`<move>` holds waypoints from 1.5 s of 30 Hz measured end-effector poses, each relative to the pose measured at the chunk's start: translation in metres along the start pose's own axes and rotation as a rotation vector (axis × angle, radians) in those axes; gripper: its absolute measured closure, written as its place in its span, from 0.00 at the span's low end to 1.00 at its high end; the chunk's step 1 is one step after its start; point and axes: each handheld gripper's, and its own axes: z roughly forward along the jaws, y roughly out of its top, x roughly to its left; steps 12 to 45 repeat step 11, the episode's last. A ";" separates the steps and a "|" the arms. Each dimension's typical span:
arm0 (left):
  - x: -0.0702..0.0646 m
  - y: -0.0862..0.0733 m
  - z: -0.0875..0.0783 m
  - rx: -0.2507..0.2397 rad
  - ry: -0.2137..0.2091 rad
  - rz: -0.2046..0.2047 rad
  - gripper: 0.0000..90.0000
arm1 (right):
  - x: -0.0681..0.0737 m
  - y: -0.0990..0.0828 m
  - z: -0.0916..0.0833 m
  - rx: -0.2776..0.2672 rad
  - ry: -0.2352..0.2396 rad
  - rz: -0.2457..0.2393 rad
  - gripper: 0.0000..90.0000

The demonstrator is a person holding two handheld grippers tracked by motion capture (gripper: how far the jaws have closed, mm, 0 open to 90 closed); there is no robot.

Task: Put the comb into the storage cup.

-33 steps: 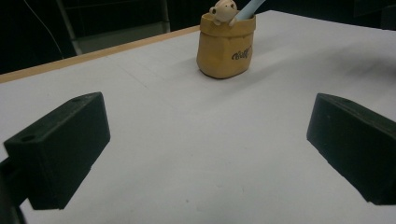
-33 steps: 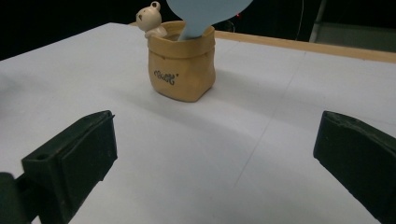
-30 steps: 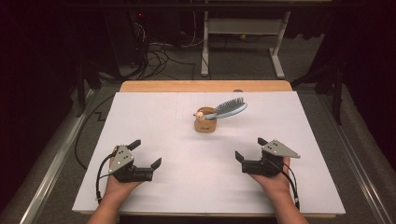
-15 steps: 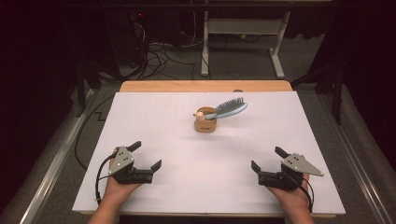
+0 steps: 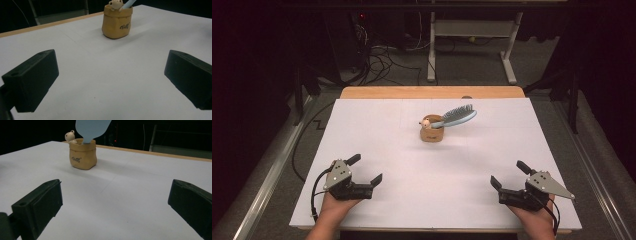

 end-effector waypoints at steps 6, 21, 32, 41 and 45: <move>-0.001 0.000 0.000 -0.010 -0.002 0.008 0.00 | -0.004 -0.002 0.003 0.008 -0.006 0.022 0.00; 0.000 0.000 -0.001 -0.015 0.000 0.002 0.00 | -0.005 -0.002 0.001 -0.002 -0.014 0.020 0.00; 0.000 0.000 -0.001 -0.015 0.000 0.002 0.00 | -0.005 -0.002 0.001 -0.002 -0.014 0.020 0.00; 0.000 0.000 -0.001 -0.015 0.000 0.002 0.00 | -0.005 -0.002 0.001 -0.002 -0.014 0.020 0.00; 0.000 0.000 -0.001 -0.015 0.000 0.002 0.00 | -0.005 -0.002 0.001 -0.002 -0.014 0.020 0.00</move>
